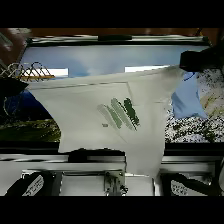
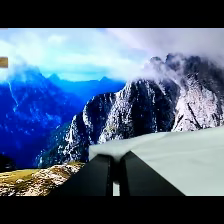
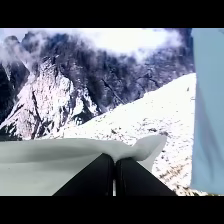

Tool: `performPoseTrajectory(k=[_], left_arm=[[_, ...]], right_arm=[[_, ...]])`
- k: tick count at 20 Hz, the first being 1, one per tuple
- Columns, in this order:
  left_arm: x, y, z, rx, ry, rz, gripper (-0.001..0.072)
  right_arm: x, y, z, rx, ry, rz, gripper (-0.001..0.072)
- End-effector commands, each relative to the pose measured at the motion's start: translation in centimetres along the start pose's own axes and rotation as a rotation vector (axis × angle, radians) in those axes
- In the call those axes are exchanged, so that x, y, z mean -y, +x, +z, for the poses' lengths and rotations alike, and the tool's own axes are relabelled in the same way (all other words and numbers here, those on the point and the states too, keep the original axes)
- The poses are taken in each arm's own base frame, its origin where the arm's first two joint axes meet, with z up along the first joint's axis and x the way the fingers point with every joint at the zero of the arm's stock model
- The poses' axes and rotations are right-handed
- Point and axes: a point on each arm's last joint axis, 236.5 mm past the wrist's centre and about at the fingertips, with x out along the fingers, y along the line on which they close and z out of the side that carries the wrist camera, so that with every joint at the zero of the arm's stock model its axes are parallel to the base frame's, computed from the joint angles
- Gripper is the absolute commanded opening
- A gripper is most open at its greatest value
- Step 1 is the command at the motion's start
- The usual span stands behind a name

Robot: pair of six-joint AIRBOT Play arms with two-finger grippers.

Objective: Fold the shirts.

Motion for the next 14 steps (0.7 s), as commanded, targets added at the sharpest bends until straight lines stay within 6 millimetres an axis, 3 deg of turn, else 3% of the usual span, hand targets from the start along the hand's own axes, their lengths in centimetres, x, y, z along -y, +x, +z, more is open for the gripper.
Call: performPoseTrajectory(k=[1, 4, 8, 11, 14], left_arm=[[-4.8, 10.0, -0.1, -0.027, -0.151, 0.002, 0.0034], [-5.8, 17.1, 1.9, -0.021, -0.248, -0.081, 0.0034], [-6.4, 24.9, 2.4, -0.055, -0.234, -0.101, 0.0035], [-7.4, 28.4, 3.2, 0.001, -0.239, -0.067, 0.0035], [-7.6, 30.5, 3.5, 0.050, -0.235, -0.036, 0.0035]], right_arm=[[0.2, 13.3, 2.4, 0.031, 0.113, 0.091, 0.0058], [1.2, 19.9, 5.1, 0.158, 0.197, 0.112, 0.0058], [2.8, 24.2, 5.4, 0.201, 0.228, 0.084, 0.0058], [3.2, 26.2, 4.1, 0.169, 0.237, 0.078, 0.0058], [3.5, 27.7, 3.1, 0.140, 0.243, 0.074, 0.0058]])
